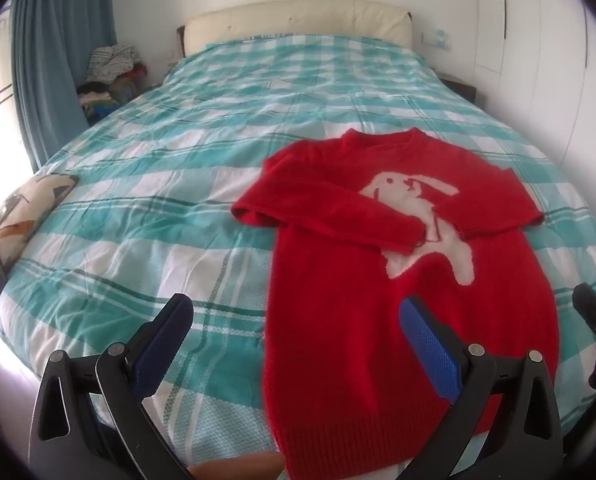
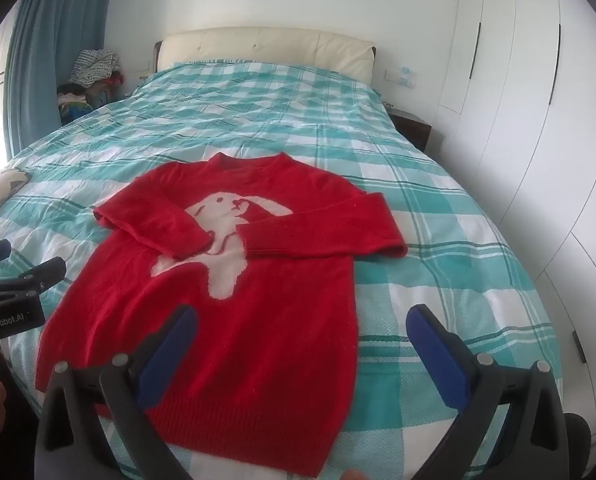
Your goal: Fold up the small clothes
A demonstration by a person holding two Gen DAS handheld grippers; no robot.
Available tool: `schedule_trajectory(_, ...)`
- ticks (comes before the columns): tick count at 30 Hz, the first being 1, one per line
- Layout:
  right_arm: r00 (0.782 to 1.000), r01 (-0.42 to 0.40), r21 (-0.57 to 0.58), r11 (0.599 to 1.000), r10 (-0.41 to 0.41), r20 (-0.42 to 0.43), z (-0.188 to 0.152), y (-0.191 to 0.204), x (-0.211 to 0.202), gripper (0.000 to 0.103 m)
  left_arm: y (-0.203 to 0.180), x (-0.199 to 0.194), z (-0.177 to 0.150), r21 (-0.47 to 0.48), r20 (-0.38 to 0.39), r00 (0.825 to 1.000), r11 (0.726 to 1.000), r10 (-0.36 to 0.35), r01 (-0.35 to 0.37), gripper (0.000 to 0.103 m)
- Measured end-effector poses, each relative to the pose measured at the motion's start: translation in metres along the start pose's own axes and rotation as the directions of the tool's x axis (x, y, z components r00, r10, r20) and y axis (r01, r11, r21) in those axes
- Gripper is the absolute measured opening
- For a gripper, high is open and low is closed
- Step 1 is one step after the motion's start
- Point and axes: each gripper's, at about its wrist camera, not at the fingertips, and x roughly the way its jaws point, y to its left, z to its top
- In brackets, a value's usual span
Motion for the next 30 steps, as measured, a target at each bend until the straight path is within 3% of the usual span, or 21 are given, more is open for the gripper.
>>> schedule_trajectory(1,1.000,0.000,-0.011,1.000,0.000,-0.006,-0.001,0.002,0.001,0.103,0.002,0.004,0.001,-0.008,-0.055,0.998,1.000,-0.013,0.013,0.103)
schedule_trajectory(5,1.000,0.014,-0.031,0.999,-0.015,-0.023,0.000,0.020,0.005,0.103,0.014,0.013,-0.002,-0.023,-0.065,0.998,1.000,-0.019,0.018,0.103)
schedule_trajectory(7,1.000,-0.017,0.003,1.000,0.017,-0.013,0.000,0.012,0.004,0.103,0.015,0.012,-0.002,-0.023,-0.060,0.998,1.000,-0.010,0.009,0.103)
schedule_trajectory(30,0.999,-0.027,-0.029,0.999,0.026,-0.028,-0.004,0.034,0.007,0.103,0.017,0.011,-0.004,-0.005,-0.057,0.998,1.000,0.011,-0.011,0.103)
